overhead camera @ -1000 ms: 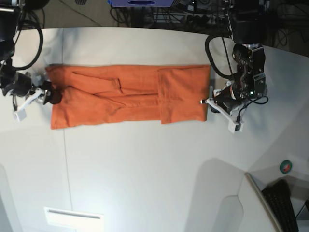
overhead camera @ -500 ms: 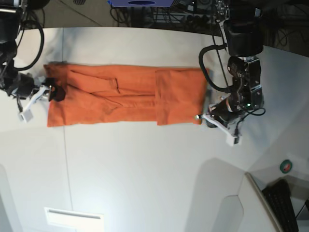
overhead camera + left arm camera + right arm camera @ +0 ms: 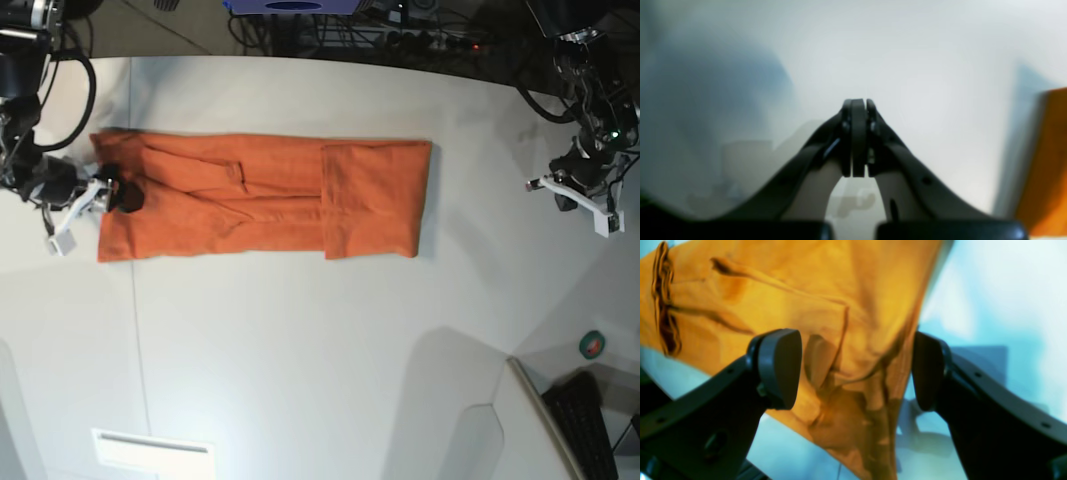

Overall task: Layout the t-shirt on the table in an organized manner, then fold the t-shirt properly
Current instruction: 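Grasp the shirt end with the right gripper while the left gripper retracts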

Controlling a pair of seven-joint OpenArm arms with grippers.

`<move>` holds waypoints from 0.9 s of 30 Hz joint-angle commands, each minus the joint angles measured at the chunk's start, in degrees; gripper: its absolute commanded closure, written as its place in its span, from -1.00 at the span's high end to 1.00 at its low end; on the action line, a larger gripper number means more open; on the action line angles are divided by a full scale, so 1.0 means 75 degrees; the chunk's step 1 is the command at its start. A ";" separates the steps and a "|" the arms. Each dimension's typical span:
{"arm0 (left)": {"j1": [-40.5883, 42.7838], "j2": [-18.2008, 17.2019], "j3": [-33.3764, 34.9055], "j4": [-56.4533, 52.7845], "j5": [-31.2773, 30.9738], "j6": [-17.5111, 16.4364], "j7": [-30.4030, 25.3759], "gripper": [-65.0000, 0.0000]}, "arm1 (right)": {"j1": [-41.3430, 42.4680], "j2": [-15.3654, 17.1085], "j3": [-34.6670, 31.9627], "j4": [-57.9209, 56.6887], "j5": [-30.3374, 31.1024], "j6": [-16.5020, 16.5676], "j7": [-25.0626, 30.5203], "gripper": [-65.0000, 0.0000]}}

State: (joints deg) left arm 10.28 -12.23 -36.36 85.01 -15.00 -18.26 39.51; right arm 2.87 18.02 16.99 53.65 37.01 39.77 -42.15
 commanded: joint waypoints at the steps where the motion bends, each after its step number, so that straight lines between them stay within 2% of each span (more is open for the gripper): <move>1: -0.0006 -0.0075 -0.0175 0.0135 -0.0103 -0.0197 -0.0139 -1.00 | 0.0009 0.0076 -0.0009 0.0050 -0.0112 0.0031 -0.0200 0.46; 4: 0.0100 -0.0169 -0.0784 0.0017 -0.0068 -0.0642 -0.0139 -1.00 | -0.0073 -0.0111 0.0026 0.0050 -0.0112 0.0031 -0.0364 0.46; 9: 0.0182 -0.0192 -0.1206 -0.0065 -0.0057 -0.0701 -0.0139 -1.00 | -0.0049 -0.0170 0.0002 0.0050 -0.0112 0.0031 -0.0411 0.45; 14: 0.0264 -0.0192 -0.1242 -0.0065 -0.0057 -0.0701 -0.0151 -1.00 | -0.0037 -0.0182 0.0026 -0.0009 -0.0112 0.0031 -0.0375 -0.08; 20: 0.0264 -0.0180 -0.1183 -0.0065 -0.0057 -0.0701 -0.0151 -1.00 | 0.0068 -0.0158 0.0037 -0.0020 -0.0112 0.0031 -0.0375 -0.26; 22: 0.0264 -0.0169 -0.1183 -0.0065 -0.0057 -0.0701 -0.0151 -1.00 | 0.0092 -0.0158 0.0037 0.0003 -0.0112 0.0031 -0.0364 -0.48; 25: 0.0264 -0.0157 -0.1183 -0.0065 -0.0057 -0.0701 -0.0151 -1.00 | 0.0232 -0.0170 -0.0009 0.0038 -0.0112 0.0031 -0.0364 -1.00; 27: 0.0276 -0.0157 -0.1206 -0.0065 -0.0057 -0.0701 -0.0151 -1.00 | 0.0302 -0.0170 -0.0009 0.0062 -0.0112 0.0031 -0.0399 -1.00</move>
State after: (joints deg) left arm 12.43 -12.53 -44.95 83.61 -15.00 -23.22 39.66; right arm 3.95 15.92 16.75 53.17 35.46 39.92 -46.00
